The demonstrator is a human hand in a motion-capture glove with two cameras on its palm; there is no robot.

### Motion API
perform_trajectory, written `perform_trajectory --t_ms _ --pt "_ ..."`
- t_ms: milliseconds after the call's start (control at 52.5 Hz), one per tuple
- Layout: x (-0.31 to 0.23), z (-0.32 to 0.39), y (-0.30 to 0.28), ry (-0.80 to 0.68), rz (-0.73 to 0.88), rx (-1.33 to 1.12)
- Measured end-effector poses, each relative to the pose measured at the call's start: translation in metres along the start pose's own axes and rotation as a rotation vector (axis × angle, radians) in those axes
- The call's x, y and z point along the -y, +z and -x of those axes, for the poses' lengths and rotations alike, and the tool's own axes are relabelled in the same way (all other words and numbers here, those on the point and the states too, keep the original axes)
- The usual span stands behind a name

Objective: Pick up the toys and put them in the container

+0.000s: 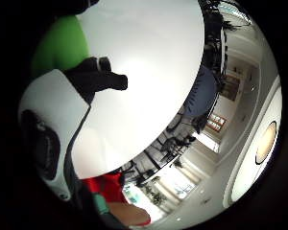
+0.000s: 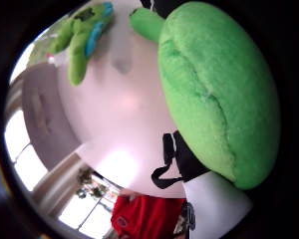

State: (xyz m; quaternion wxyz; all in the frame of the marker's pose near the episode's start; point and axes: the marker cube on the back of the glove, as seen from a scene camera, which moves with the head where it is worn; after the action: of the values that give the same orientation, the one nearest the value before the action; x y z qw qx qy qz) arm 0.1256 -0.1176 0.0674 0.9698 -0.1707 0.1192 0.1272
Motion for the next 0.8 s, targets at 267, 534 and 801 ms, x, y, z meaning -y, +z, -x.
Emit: perform_trajectory --t_ms 267,534,801 --pt "0.017 0.004 -0.011 -0.014 -0.037 0.004" --pt "0.010 0.003 -0.025 0.042 -0.168 0.065" --pt "-0.036 -0.018 -0.084 0.112 -0.272 0.125"
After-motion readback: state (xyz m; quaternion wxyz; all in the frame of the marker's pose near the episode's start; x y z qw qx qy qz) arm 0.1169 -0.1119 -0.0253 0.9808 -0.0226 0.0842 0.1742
